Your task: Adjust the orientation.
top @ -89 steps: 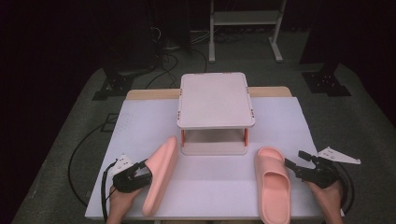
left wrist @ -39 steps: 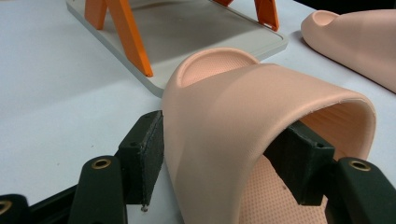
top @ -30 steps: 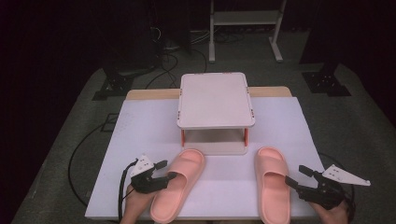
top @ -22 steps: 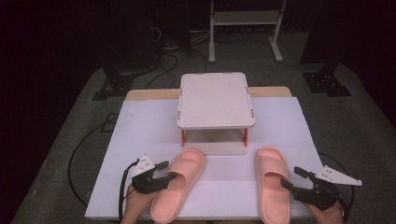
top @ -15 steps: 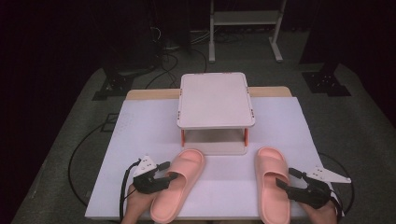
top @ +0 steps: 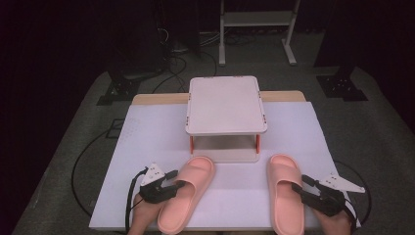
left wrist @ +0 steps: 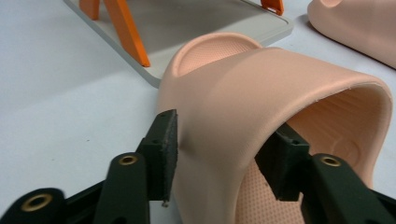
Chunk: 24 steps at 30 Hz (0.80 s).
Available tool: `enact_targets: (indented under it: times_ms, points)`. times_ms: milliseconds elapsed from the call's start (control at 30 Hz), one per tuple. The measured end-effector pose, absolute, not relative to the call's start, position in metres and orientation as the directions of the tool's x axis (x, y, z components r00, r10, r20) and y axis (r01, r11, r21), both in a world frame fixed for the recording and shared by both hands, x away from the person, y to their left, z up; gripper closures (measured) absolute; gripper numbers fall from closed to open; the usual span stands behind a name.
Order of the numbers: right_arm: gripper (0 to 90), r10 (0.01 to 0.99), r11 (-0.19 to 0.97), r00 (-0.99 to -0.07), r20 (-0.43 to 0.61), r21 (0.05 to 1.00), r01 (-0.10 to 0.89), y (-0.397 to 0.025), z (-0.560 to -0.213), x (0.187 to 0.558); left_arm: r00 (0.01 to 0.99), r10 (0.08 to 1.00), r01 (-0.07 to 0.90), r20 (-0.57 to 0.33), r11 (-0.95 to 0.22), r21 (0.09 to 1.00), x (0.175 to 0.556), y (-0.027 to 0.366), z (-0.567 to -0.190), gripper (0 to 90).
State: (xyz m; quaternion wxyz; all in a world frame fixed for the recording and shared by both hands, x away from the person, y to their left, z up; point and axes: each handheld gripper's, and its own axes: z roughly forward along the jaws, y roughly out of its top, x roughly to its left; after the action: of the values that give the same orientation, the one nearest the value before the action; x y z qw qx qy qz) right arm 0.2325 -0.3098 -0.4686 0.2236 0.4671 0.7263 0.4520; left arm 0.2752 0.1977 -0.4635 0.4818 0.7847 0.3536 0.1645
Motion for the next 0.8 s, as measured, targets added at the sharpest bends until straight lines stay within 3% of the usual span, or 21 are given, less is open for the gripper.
enact_targets:
  times_ms: [800]
  points:
    - [68.5, 0.888, 0.172, -0.455, 0.072, 0.864, 0.473, -0.3089, -0.4627, 0.2305, 0.702, 0.707, 0.386, -0.086, -0.276, 0.88, 0.2712, 0.2014, -0.4612, 66.0]
